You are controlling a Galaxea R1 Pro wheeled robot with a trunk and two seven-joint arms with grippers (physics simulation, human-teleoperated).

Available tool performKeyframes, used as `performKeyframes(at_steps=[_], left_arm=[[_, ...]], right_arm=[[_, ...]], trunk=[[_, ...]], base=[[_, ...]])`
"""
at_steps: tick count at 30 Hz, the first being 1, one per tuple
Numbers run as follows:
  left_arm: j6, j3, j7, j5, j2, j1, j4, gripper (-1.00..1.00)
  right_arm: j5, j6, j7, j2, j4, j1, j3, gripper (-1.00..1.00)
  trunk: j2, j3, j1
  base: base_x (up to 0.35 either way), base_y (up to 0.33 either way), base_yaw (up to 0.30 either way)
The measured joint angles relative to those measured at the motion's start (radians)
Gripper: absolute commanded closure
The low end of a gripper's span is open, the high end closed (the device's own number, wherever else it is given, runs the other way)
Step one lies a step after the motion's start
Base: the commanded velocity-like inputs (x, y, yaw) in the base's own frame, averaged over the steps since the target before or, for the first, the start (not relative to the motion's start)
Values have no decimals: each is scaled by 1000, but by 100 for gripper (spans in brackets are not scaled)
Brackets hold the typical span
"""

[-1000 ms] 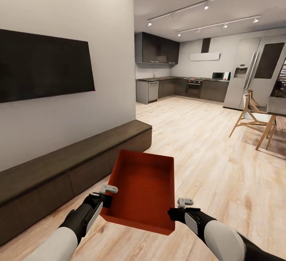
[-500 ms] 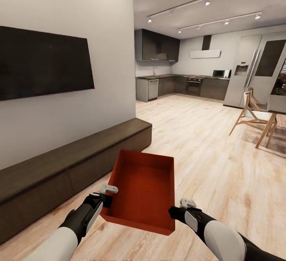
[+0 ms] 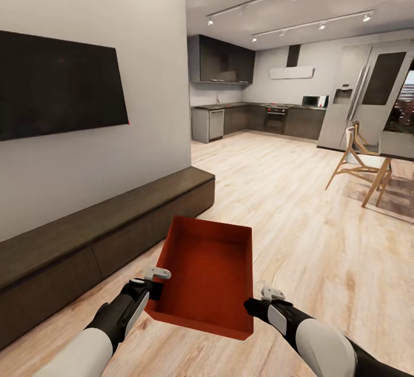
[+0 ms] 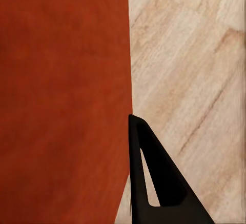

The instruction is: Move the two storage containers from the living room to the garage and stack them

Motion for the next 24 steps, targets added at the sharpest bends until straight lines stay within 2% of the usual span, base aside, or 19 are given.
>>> performKeyframes(at_steps=[24], left_arm=[[0, -2, 1, 1, 0, 0, 1, 100]], right_arm=[[-1, -2, 0, -1, -1, 4, -1, 100]], trunk=[[0, -34, 0]], base=[[0, 0, -167]])
